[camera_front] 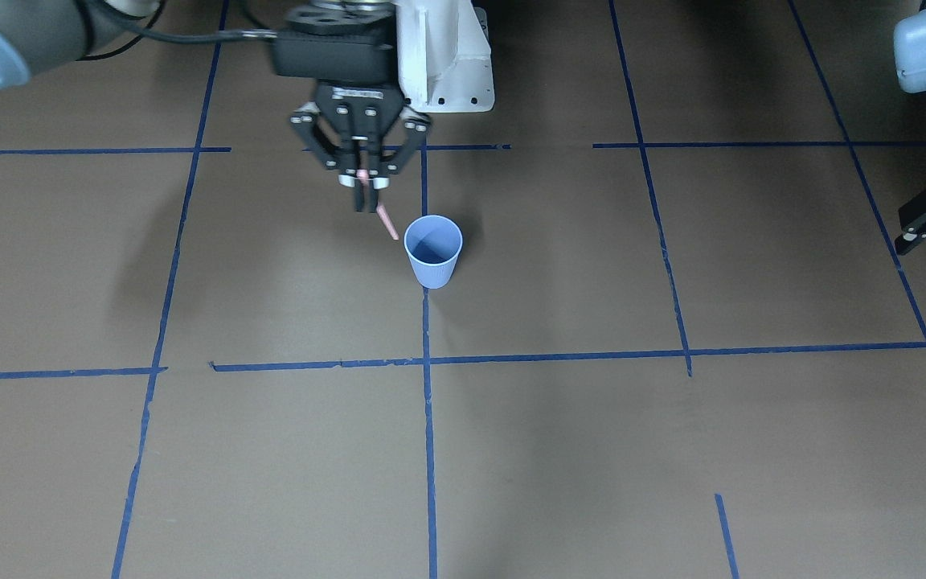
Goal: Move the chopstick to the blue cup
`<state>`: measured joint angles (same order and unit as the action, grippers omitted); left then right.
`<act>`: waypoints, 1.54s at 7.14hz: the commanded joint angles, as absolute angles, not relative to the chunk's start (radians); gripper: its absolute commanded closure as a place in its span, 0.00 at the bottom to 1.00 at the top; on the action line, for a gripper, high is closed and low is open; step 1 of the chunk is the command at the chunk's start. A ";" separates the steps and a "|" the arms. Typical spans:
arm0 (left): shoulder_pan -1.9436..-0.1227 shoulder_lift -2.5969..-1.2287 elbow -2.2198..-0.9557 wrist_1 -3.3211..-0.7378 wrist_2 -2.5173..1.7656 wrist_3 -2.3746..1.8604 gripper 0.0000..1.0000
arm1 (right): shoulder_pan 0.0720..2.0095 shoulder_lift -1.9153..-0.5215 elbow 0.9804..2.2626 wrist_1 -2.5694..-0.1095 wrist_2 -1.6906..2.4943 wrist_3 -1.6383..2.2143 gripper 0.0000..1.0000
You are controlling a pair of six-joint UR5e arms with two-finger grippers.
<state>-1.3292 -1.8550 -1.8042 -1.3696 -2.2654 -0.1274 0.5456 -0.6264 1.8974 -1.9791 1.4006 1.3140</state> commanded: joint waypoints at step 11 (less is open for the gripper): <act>-1.333 -1.850 -1.795 -1.370 -2.266 -0.127 0.00 | 0.422 -0.601 1.827 -1.934 1.344 1.387 0.00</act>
<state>-1.3320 -1.8499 -1.7961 -1.3698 -2.2657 -0.1265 0.4204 -0.6008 1.8044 -1.9252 1.3292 1.3836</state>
